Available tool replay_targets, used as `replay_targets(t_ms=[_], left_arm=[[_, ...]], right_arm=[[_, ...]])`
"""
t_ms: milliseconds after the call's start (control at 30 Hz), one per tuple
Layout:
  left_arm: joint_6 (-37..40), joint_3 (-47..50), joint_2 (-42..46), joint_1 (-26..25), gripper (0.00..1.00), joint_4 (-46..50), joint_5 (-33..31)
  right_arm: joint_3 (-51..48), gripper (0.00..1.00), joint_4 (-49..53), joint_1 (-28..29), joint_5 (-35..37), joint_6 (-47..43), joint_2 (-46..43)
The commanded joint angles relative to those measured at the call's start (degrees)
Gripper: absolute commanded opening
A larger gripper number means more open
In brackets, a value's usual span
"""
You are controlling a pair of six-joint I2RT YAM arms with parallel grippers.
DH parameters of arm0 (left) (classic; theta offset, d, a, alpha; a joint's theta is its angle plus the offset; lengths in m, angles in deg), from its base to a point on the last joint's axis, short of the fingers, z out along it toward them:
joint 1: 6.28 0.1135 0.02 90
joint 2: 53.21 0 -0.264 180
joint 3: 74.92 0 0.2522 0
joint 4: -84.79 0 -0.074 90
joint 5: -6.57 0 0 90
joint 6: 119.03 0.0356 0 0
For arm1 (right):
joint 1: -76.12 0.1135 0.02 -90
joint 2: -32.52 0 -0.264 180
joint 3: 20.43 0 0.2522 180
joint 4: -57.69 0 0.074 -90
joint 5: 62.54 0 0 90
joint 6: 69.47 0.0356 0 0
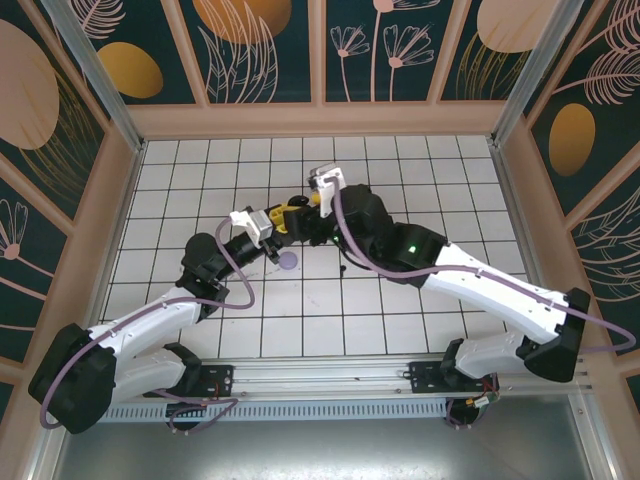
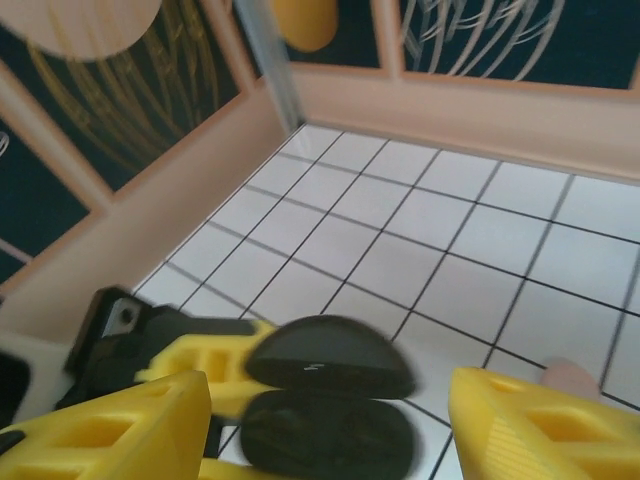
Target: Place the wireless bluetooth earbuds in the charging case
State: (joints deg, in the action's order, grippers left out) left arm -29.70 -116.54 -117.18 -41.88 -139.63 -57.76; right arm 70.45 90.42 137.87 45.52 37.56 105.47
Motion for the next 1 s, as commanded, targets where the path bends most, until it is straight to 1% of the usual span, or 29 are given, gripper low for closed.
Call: replay_targets(t_ms=[0,100,200,300,400,467,600,833,967], left_arm=[[-2.4,0.6,-0.7,-0.4,0.0,-5.9,-0.4],[-2.7,1.0,-0.9,-0.4,0.0,-6.6,-1.4],[-2.8,1.7,-0.9,-0.4,0.0,-7.6,-2.0],[-2.9,2.3,-0.7,-0.4,0.0,-8.2,-2.6],[-3.3,3.0,-0.2,-0.4,0.0,-8.3,-3.8],[-3.4,3.6,0.2,-0.4,0.0,-8.7,-4.6],[-3.4,4.8,1.4,-0.4,0.0,-8.7,-6.3],[-3.3,6.3,3.4,-0.4,0.0,-8.4,-8.4],[-3.6,7.1,3.9,-0.4,0.0,-8.6,-9.0]], right_arm=[[0.8,0.65,2.4,-1.2,6.1,7.7,-6.3],[-2.7,0.65,3.6,-2.0,8.7,12.4,-10.8],[-7.2,0.66,5.0,-4.1,9.6,16.7,-14.0],[-11.4,0.66,8.1,-7.6,8.5,22.1,-15.1],[-16.7,0.65,10.3,-12.5,4.9,27.0,-14.2],[-20.0,0.65,10.5,-14.6,2.4,29.5,-12.5],[-23.4,0.65,10.5,-15.6,0.0,32.3,-6.0],[-23.4,0.62,9.4,-15.9,-3.3,34.8,8.3],[-21.8,0.59,8.9,-15.9,-4.2,35.5,14.0]])
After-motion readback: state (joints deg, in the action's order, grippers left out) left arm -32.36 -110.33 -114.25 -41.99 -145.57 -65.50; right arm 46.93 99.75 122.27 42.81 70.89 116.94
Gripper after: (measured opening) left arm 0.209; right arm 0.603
